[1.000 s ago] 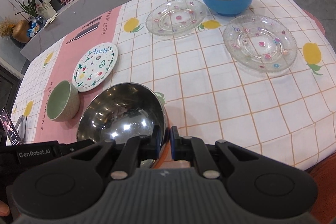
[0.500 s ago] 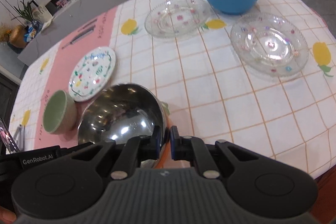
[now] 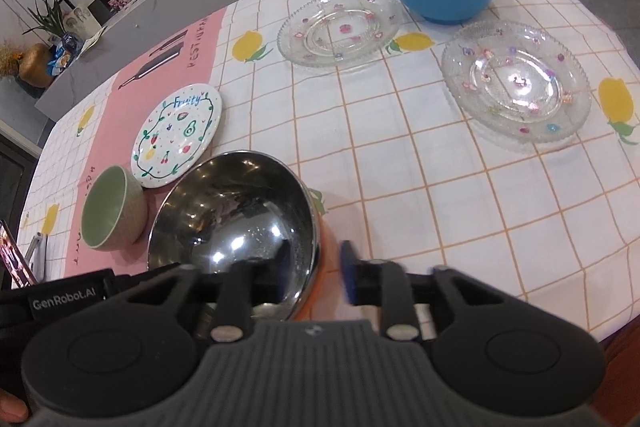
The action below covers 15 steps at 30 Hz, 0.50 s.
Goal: Organize plates and bowls
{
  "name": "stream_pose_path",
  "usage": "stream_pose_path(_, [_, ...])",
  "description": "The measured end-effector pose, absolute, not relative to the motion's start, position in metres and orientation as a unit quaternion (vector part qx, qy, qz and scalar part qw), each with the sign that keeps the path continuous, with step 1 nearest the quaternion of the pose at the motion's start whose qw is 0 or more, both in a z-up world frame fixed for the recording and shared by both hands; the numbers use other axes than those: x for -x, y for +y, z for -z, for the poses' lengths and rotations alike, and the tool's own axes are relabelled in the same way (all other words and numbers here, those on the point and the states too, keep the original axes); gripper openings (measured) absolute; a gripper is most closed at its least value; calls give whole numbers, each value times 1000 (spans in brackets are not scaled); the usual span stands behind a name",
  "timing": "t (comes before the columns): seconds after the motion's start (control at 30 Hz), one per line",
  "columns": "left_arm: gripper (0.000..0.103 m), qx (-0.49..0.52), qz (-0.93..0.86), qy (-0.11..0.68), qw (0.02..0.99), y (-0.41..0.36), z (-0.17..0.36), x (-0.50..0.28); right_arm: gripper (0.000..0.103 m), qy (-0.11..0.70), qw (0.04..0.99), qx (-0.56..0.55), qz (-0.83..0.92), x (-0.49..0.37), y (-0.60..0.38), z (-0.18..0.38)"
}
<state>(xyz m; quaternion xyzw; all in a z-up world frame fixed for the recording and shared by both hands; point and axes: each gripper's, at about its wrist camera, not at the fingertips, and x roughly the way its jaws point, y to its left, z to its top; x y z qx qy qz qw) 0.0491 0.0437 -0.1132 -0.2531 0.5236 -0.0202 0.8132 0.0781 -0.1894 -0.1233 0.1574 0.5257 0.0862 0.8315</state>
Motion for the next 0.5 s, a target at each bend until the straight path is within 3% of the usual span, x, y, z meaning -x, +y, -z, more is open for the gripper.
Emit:
stream_pose_path(0.17, [54,227,12,491,841,43,98,-46,33,523,834,-155,-81,-78,-191,119])
stream_pose_path(0.5, [54,183,75,452,870,18,44,-72,34,484,856,-165,-78,-79,-213,91])
